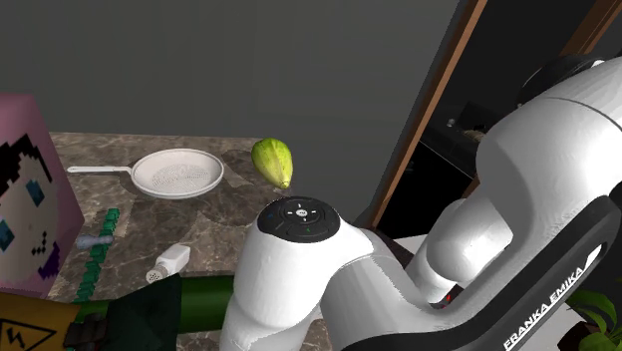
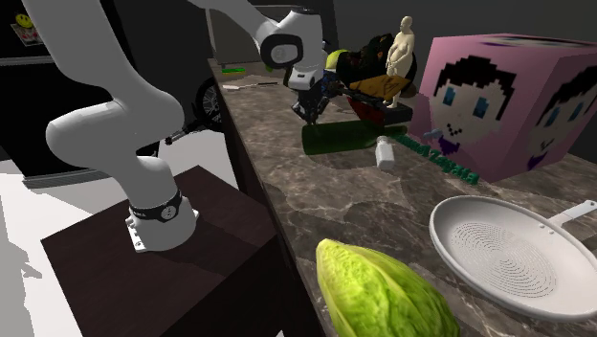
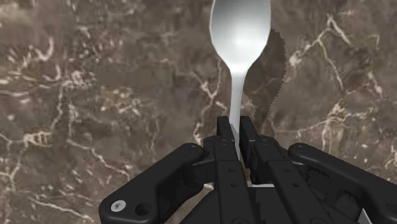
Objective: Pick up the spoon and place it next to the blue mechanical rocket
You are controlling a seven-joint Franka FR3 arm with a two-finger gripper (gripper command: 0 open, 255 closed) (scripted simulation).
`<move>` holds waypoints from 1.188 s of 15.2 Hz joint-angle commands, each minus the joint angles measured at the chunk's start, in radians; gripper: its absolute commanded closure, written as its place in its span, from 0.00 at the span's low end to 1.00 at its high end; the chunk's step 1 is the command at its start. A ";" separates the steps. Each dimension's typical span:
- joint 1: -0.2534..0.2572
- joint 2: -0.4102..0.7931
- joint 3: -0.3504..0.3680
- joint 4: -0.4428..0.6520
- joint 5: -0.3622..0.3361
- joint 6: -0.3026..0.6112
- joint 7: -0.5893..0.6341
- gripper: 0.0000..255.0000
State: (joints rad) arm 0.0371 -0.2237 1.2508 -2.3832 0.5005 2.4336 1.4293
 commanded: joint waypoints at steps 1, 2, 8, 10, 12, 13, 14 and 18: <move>-0.002 0.002 0.003 -0.003 -0.001 0.005 0.000 1.00; -0.002 0.002 0.003 -0.003 -0.001 0.005 0.000 1.00; -0.002 0.002 0.003 -0.003 -0.001 0.005 0.000 0.00; -0.002 0.002 0.003 -0.003 -0.001 0.005 0.000 0.00; -0.002 0.002 0.003 -0.003 -0.001 0.005 0.000 0.00; 0.040 -0.045 -0.053 0.006 0.036 -0.045 -0.027 0.00; 0.072 -0.085 -0.100 0.016 0.060 -0.092 -0.045 0.00; 0.114 -0.145 -0.171 0.035 0.086 -0.171 -0.066 0.00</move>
State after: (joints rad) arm 0.1471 -0.3628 1.0872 -2.3505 0.5839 2.2716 1.3661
